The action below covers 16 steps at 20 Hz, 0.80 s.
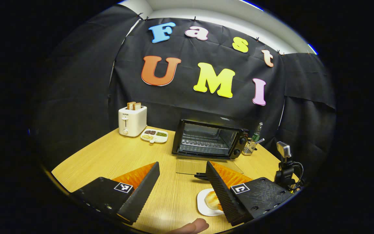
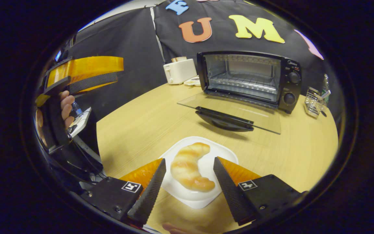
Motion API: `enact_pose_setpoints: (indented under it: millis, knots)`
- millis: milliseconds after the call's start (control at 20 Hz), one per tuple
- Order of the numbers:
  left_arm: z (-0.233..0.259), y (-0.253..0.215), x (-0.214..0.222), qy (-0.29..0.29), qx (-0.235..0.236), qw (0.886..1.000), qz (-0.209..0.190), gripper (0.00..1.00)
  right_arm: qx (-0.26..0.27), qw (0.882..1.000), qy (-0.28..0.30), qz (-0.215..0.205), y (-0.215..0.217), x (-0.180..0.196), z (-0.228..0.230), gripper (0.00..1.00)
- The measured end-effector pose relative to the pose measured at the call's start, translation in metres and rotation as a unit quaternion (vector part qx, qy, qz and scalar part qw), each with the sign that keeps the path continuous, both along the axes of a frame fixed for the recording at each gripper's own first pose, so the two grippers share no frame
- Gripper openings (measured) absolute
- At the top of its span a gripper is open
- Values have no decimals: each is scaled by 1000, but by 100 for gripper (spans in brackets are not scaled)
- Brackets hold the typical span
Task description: Open the electric oven with the left hand, put the food in, and close the electric oven.
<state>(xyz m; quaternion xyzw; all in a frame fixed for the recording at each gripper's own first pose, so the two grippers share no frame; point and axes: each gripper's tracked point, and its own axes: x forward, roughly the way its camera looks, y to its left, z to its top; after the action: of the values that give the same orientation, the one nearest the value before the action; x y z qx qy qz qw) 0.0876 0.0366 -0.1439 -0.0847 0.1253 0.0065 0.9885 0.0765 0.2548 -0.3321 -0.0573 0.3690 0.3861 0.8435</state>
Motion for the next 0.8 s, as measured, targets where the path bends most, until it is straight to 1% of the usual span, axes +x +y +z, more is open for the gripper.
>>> enact_pose_setpoints:
  millis: [50,100,150,250,350,400,450,550,650,750,800]
  knots:
    - [1,1,-5,-1,2,1000,-1,94,-2,1000,2,9,3,-3,-2,92]
    - [2,2,-8,-1,2,1000,-1,94,-10,1000,5,17,6,-6,-7,90]
    - [2,1,-12,-1,2,1000,-5,94,-20,1000,5,20,7,-5,-11,91]
    - [2,2,-15,-2,-1,1000,-6,94,-46,999,0,28,6,-5,-19,87]
    - [-2,4,-16,4,1,1000,-4,94,-55,998,-2,23,5,-2,-22,77]
    - [-2,4,-15,5,2,1000,-2,94,-48,999,7,19,7,-2,-22,75]
    - [-3,6,-14,4,7,1000,1,94,-41,999,16,8,5,-2,-20,69]
    - [-3,11,-13,-1,27,1000,10,94,-25,999,21,1,8,-5,-15,58]
    - [0,6,-14,-9,36,999,4,94,9,1000,18,1,14,-10,2,55]
    - [4,4,-15,-20,35,999,-2,94,62,998,18,-8,25,-10,32,55]
    - [7,6,-15,-25,35,999,-1,94,92,995,20,-14,32,-8,49,54]
